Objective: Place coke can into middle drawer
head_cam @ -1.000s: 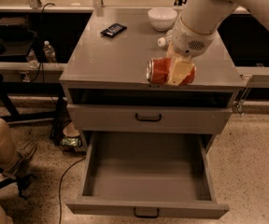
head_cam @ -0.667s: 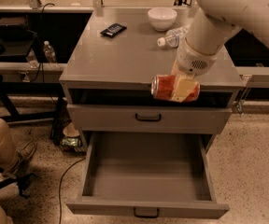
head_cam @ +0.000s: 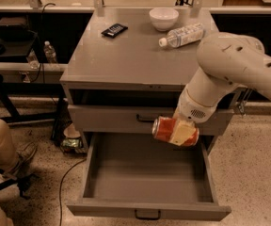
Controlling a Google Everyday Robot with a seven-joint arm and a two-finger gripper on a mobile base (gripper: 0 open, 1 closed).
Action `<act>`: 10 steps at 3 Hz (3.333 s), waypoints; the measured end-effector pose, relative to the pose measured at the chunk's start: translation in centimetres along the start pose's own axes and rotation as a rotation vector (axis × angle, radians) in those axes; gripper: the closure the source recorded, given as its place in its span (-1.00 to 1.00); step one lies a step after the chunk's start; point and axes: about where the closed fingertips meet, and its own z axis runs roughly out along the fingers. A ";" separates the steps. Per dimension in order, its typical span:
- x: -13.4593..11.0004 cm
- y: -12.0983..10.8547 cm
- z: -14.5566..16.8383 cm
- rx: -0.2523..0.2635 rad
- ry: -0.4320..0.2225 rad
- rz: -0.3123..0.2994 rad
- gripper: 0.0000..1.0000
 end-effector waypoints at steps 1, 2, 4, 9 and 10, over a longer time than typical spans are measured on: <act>0.1 0.0 0.1 -0.001 -0.008 0.008 1.00; 1.1 -0.6 4.0 0.019 -0.065 0.060 1.00; 1.6 -2.5 13.5 0.041 -0.155 0.147 1.00; 9.6 -2.9 27.3 0.087 -0.167 0.407 0.56; 11.0 -3.5 28.2 0.080 -0.161 0.432 0.10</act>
Offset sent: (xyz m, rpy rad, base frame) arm 0.0140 -0.0076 -0.0925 0.1541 -0.0456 -0.1538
